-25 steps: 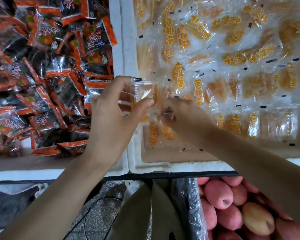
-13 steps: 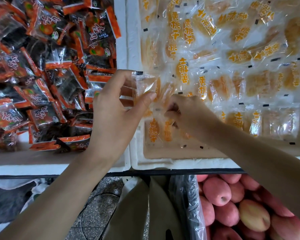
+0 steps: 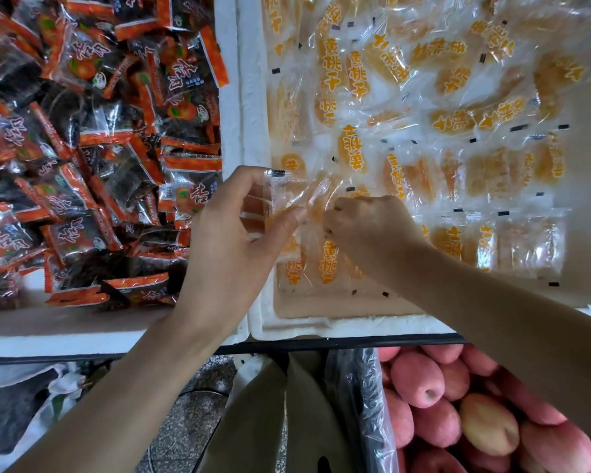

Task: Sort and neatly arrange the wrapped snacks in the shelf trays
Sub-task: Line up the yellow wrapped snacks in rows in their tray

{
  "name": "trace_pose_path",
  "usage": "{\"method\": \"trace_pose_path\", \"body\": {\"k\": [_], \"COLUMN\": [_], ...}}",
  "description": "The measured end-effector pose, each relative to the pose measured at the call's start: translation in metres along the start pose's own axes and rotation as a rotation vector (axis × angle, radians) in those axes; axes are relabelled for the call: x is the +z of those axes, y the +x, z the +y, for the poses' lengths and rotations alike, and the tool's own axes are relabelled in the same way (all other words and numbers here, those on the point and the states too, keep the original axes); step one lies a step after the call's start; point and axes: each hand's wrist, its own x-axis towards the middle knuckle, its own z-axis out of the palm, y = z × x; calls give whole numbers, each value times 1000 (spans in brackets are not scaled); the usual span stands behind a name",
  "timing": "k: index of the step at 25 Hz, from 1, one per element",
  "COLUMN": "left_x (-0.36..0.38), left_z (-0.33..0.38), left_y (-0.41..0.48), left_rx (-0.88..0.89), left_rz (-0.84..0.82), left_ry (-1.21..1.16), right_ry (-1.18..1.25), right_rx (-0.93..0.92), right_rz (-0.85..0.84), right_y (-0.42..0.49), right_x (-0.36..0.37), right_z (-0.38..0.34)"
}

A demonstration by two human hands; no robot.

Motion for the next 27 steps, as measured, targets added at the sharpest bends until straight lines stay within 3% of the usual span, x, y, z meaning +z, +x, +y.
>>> {"method": "trace_pose_path", "body": {"k": [7,10,13,18,22,25,27], "left_x": [0,-2,-7,-10,-6,-3,0], "left_z": [3,6,7,12,12,12,12], "left_y": [5,7,11,13,12,10,9], "left_rx": [8,15,22,28,27,29,21], "left_rz": [27,30,38,38,19,28,25], "left_ry": [-16,-26,-14,-8,-5,-38,-61], "right_ry": [170,44,131,100,323,416,374], "right_rx": [100,173,177,110,47,39,140], "right_rz": [264,50,-90,162,67,152,213], "right_y": [6,25,37,33,28,28,30], "right_x": [-13,-16,-15,-14,-14,-15,-16], "right_z": [10,7,11,19,25,36,46]}}
